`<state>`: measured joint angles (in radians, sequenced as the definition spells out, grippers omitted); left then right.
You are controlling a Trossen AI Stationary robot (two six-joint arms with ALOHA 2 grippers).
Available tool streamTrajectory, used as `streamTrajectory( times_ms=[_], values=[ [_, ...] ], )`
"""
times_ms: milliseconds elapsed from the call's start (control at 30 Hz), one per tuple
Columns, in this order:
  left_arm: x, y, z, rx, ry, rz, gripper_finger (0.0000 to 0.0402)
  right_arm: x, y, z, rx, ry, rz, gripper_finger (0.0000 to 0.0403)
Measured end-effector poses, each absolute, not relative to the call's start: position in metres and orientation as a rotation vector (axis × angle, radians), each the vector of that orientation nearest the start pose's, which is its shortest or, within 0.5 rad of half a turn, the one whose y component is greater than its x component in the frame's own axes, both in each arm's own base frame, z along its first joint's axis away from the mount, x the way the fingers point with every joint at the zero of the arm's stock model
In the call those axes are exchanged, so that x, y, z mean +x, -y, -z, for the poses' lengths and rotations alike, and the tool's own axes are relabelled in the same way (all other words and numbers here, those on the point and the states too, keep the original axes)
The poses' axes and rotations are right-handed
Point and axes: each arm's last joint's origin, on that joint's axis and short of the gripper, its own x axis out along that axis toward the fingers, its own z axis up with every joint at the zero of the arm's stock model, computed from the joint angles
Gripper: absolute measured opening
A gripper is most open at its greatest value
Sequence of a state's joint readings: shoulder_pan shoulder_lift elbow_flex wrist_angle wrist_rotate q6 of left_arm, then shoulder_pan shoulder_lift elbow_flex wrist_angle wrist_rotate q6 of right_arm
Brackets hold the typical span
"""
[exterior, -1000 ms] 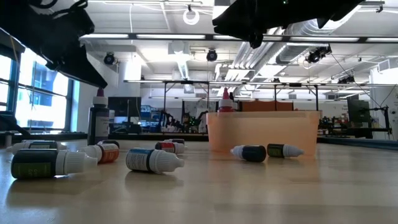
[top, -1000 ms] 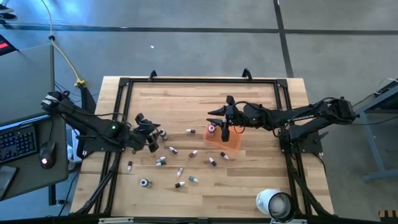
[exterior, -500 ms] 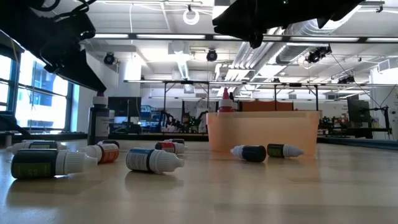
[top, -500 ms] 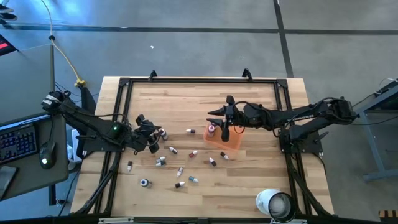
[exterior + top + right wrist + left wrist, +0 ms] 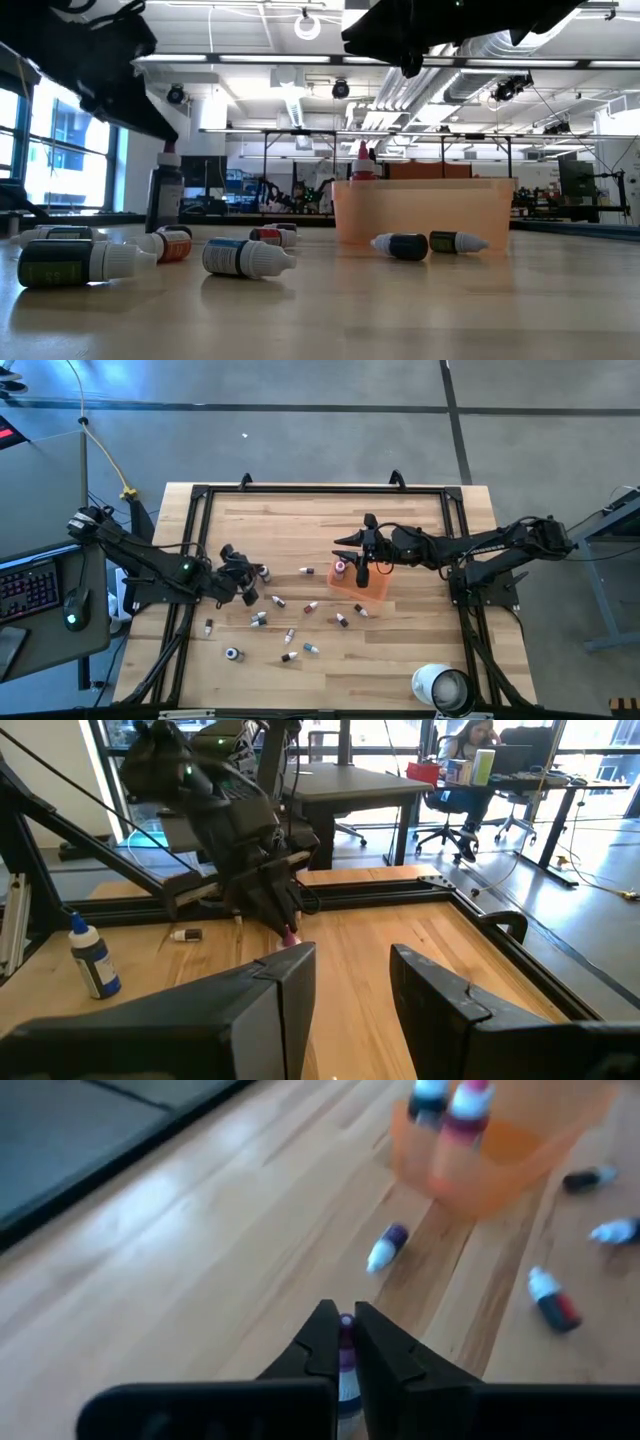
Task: Pick & Place food coloring
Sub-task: Put the big violet food coloring bottle into the orange bin
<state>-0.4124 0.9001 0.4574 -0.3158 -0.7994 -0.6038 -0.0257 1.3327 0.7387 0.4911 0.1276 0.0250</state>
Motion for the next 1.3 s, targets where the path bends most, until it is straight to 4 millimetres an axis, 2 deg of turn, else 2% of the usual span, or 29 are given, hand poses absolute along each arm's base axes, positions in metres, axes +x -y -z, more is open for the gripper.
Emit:
streamTrajectory(
  times_ms=[100,233,367,833,967,1100,1300],
  values=[
    [0.165,0.049,-0.213,-0.131,-0.450,-0.512,0.0003,0.290,0.011,-0.263,0.020,-0.101,0.154,0.0123],
    [0.167,0.050,-0.222,-0.097,-0.443,-0.496,0.0002,0.290,0.011,-0.263,0.022,-0.103,0.154,0.0123],
    [0.169,0.051,-0.229,-0.114,-0.419,-0.484,0.0002,0.290,0.011,-0.262,0.121,-0.097,0.160,0.0123],
    [0.180,0.057,-0.214,-0.131,-0.487,-0.491,0.0001,0.288,0.013,-0.265,0.182,-0.085,0.156,0.0123],
    [0.183,0.058,-0.208,-0.140,-0.510,-0.504,0.0001,0.276,0.011,-0.277,0.207,-0.080,0.100,0.0123],
    [0.187,0.060,-0.201,-0.145,-0.540,-0.508,0.0002,0.259,0.010,-0.284,0.206,-0.147,0.111,0.0123],
    [0.191,0.062,-0.195,-0.178,-0.557,-0.510,0.0042,0.249,0.012,-0.282,0.229,-0.215,0.213,0.0123]
  ],
)
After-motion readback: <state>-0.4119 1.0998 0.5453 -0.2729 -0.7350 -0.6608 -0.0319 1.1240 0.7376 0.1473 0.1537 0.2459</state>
